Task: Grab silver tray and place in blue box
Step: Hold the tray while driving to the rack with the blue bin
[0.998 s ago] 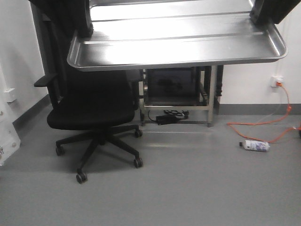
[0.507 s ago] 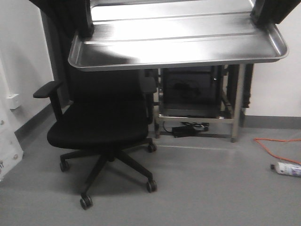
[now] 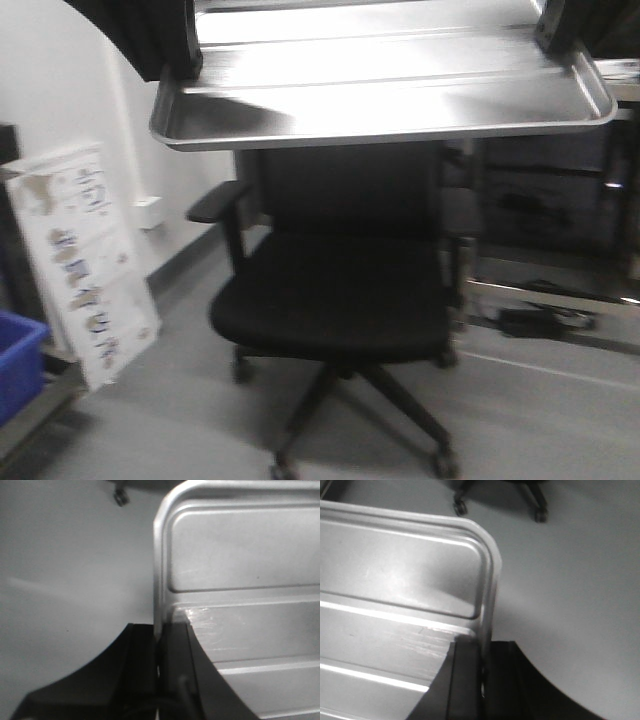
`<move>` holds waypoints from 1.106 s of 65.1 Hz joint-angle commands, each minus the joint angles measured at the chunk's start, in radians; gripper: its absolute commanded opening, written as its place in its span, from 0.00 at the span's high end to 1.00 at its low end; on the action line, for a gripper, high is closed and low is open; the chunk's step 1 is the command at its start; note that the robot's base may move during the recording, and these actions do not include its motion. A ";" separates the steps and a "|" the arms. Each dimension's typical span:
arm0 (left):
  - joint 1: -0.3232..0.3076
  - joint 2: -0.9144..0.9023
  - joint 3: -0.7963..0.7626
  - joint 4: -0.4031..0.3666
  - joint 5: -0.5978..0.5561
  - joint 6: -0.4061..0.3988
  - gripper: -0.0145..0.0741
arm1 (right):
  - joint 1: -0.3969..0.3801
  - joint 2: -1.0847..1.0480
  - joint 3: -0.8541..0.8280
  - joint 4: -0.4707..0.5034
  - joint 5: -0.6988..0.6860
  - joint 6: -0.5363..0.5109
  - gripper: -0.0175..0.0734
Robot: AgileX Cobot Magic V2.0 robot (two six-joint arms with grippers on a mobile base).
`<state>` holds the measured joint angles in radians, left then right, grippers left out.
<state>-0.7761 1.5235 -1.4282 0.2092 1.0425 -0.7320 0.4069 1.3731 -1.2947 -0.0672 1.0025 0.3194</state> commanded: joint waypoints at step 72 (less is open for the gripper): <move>-0.003 0.030 -0.033 0.025 -0.009 0.012 0.95 | -0.003 -0.034 -0.039 -0.027 -0.053 -0.013 0.74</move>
<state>-0.7761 1.5888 -1.4299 0.2092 1.0321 -0.7398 0.4069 1.3731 -1.2947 -0.0709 1.0153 0.3173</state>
